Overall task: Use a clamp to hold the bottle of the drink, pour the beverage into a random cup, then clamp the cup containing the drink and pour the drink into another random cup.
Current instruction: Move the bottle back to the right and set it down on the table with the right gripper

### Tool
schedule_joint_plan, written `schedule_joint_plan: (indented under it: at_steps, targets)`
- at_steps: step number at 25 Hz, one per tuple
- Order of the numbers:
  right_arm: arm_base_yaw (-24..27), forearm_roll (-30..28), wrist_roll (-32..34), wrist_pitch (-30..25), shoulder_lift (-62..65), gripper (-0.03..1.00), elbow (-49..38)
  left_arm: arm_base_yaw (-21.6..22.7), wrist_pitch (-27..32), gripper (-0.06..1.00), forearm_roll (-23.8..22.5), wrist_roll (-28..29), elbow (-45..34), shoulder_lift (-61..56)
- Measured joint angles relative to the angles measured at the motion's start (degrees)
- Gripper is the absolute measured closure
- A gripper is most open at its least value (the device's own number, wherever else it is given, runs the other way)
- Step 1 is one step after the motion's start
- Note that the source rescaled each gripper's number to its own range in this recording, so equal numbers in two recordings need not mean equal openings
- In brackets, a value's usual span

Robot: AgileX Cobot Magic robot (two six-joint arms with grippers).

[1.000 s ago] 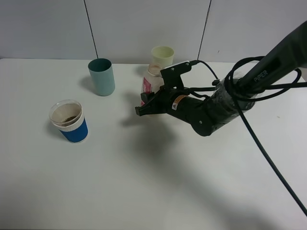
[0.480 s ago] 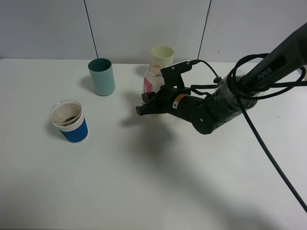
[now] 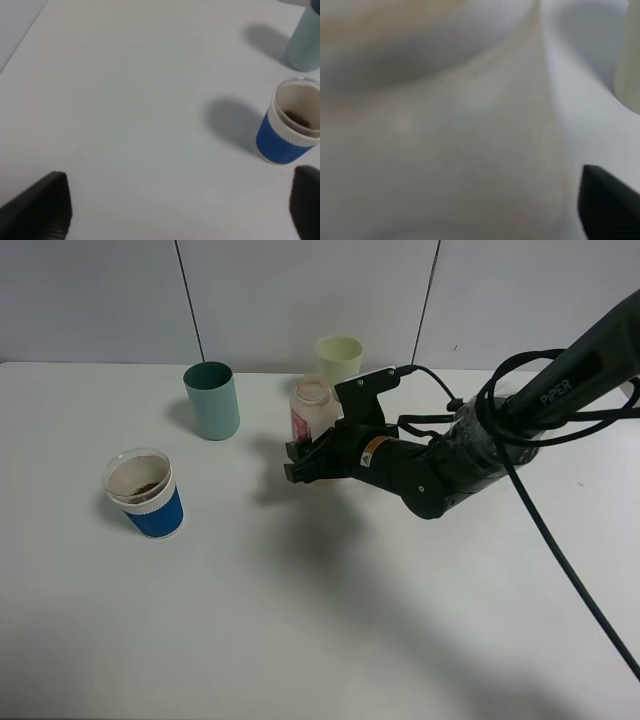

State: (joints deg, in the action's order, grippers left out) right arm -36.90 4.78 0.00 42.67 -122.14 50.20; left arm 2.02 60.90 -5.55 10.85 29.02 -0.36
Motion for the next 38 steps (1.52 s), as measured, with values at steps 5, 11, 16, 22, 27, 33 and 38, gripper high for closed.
schedule_joint_plan:
  at_steps: [5, 11, 16, 22, 27, 33, 38]
  targets:
    - [-0.4, 0.9, 0.0, -0.1, 0.0, 0.31, 0.0, 0.0, 0.0, 0.32, 0.0, 0.0, 0.0, 0.0]
    - [-0.8, 1.4, 0.0, -3.3, 0.8, 0.17, 0.0, 0.0, 0.0, 0.32, 0.0, 0.0, 0.0, 0.0]
    - [-0.8, 1.9, 1.6, -6.3, 2.1, 0.04, -0.1, 0.0, 0.0, 0.32, 0.0, 0.0, 0.0, 0.0]
    - [-0.8, 1.9, 2.3, -9.0, 6.0, -0.03, -0.2, 0.0, 0.0, 0.32, 0.0, 0.0, 0.0, 0.0]
    - [-0.8, 1.9, 2.3, -13.9, 9.1, -0.03, -0.3, 0.0, 0.0, 0.32, 0.0, 0.0, 0.0, 0.0]
    - [-0.8, 1.8, 2.3, -18.6, 11.9, -0.03, -0.3, 0.0, 0.0, 0.32, 0.0, 0.0, 0.0, 0.0]
    - [-0.8, 1.8, 2.1, -21.6, 15.8, -0.03, -0.3, 0.0, 0.0, 0.32, 0.0, 0.0, 0.0, 0.0]
